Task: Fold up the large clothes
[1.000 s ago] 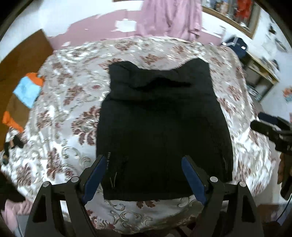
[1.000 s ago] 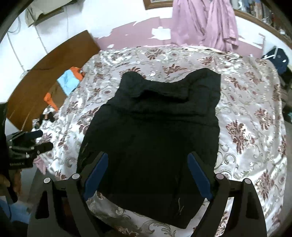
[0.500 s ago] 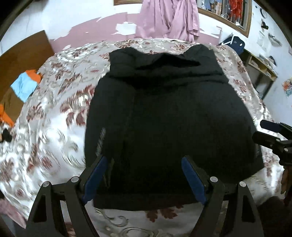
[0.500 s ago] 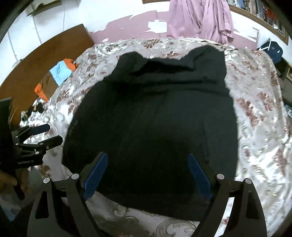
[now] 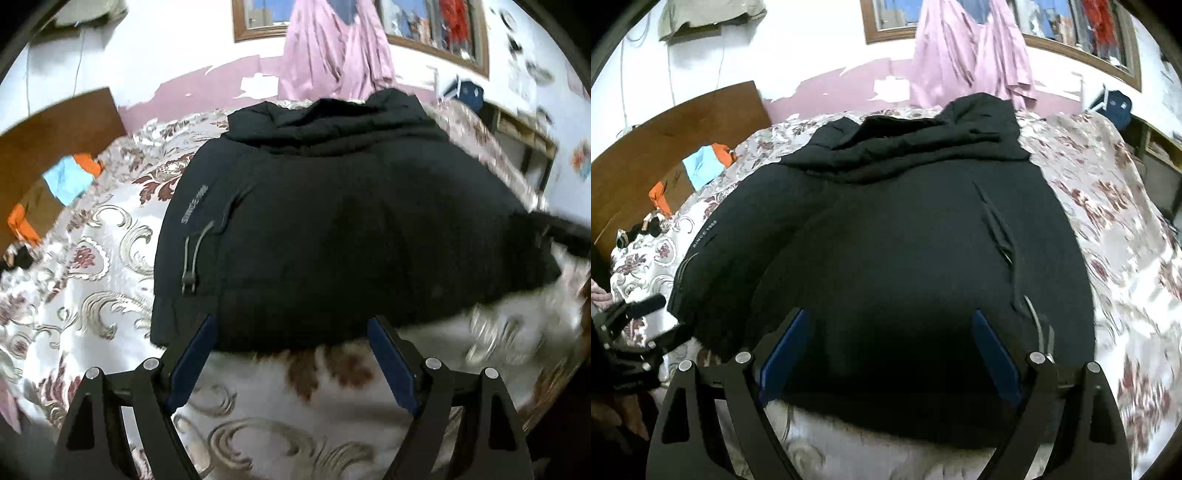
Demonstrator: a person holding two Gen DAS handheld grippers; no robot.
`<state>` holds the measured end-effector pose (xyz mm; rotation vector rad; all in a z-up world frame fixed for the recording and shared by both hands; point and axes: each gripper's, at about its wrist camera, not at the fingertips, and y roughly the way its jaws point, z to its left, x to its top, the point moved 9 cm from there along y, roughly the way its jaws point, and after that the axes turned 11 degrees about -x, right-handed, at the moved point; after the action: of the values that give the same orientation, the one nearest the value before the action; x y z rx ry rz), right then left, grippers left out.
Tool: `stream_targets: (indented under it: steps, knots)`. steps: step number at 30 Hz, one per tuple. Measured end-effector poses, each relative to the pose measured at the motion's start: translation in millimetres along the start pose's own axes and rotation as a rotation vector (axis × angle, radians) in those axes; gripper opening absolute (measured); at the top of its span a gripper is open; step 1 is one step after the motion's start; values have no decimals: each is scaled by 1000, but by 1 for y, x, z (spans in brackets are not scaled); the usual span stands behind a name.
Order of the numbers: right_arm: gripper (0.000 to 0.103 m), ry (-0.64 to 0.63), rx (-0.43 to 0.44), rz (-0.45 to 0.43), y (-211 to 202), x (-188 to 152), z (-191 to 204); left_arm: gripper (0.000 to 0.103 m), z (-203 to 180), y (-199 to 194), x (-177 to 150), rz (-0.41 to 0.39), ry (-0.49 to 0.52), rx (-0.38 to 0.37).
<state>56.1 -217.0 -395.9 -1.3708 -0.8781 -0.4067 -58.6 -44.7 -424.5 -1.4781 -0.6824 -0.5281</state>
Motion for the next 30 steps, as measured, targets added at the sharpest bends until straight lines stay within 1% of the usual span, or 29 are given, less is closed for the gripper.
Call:
stream_targets:
  steps: [2,3,4,5,6,8,10,12,14,16,18,22,26,30]
  knots:
    - [87,-4,-11,-10,-9,-6,-3,84,4,7,-14,22,20,33]
    - [87,-4,-18,-14,-15,-8,-4,84,8,11,-20,41,8,37]
    - [87,-1,-23,-16,-18,-11,-6,84,11,13,-22,43,-1,39]
    - [87,7,-34,-11,-22,-13,-9,84,15,14,-21,19,-13,38]
    - [87,20,-38,-8,-26,-14,-12,84,18,12,-15,-28,-14,41]
    - [87,32,-45,-13,-35,-16,-17,84,21,7,-4,-108,18,59]
    - [87,26,-53,-18,-43,-18,-20,84,19,11,0,-129,75,75]
    - [87,18,-71,-22,-52,-18,-24,84,15,20,-5,-108,151,84]
    - [88,27,-77,-31,-59,-17,-29,84,12,25,-14,-90,180,70]
    - [88,31,-91,-32,-64,-18,-34,84,12,25,-20,-82,175,49]
    - [88,36,-101,-34,-69,-20,-37,84,13,27,-21,-81,184,56]
    - [88,46,-113,-21,-76,-26,-40,84,13,32,-19,-81,169,51]
    - [89,41,-129,-16,-80,-32,-45,86,13,35,-19,-90,201,73]
    - [89,39,-138,-3,-77,-35,-49,86,11,36,-13,-118,250,108]
